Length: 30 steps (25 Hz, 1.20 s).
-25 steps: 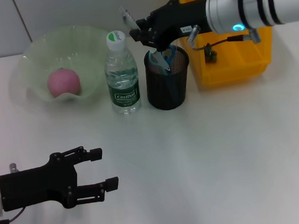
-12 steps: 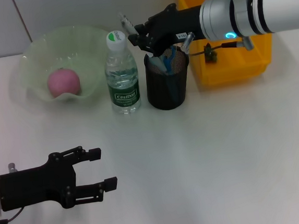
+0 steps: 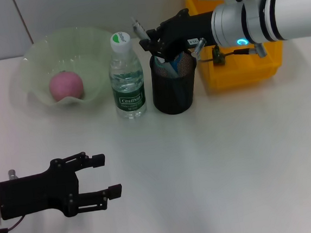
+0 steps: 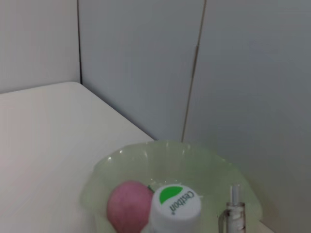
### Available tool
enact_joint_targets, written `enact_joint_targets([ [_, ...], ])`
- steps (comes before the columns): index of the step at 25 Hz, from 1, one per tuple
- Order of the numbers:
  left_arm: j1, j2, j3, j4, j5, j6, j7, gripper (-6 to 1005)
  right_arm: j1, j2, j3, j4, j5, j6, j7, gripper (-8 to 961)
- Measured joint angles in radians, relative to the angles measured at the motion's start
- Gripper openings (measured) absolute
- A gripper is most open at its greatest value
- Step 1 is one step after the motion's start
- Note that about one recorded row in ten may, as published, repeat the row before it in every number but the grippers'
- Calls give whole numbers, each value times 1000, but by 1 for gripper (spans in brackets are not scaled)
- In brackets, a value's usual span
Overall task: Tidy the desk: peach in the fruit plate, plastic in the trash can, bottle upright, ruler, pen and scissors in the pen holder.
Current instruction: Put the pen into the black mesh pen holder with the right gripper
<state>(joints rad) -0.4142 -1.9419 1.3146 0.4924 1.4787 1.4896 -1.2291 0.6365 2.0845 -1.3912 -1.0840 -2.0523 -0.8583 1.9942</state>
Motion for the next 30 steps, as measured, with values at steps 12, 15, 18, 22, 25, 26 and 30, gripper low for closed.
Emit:
enact_joint_targets([
  [12, 0, 0, -1, 0, 0, 0, -1, 863, 1, 0, -1, 6, 0, 7, 0, 183],
  [15, -1, 0, -2, 0, 0, 0, -1, 863, 0, 0, -1, 3, 0, 6, 0, 183],
  [18, -1, 0, -3, 0, 0, 0, -1, 863, -1, -1, -2, -1, 0, 2, 0, 184],
  [22, -2, 0, -7, 0, 0, 0, -1, 863, -1, -1, -2, -2, 0, 0, 0, 238],
  [25, -1, 0, -12, 0, 0, 0, -1, 864, -1, -1, -2, -5, 0, 0, 0, 320],
  [26, -1, 0, -13, 0, 0, 0, -1, 864, -4, -1, -1, -14, 0, -1, 2, 334],
  [30, -1, 0, -13, 0, 0, 0, -1, 863, -13, -1, 0, -31, 12, -2, 7, 392],
])
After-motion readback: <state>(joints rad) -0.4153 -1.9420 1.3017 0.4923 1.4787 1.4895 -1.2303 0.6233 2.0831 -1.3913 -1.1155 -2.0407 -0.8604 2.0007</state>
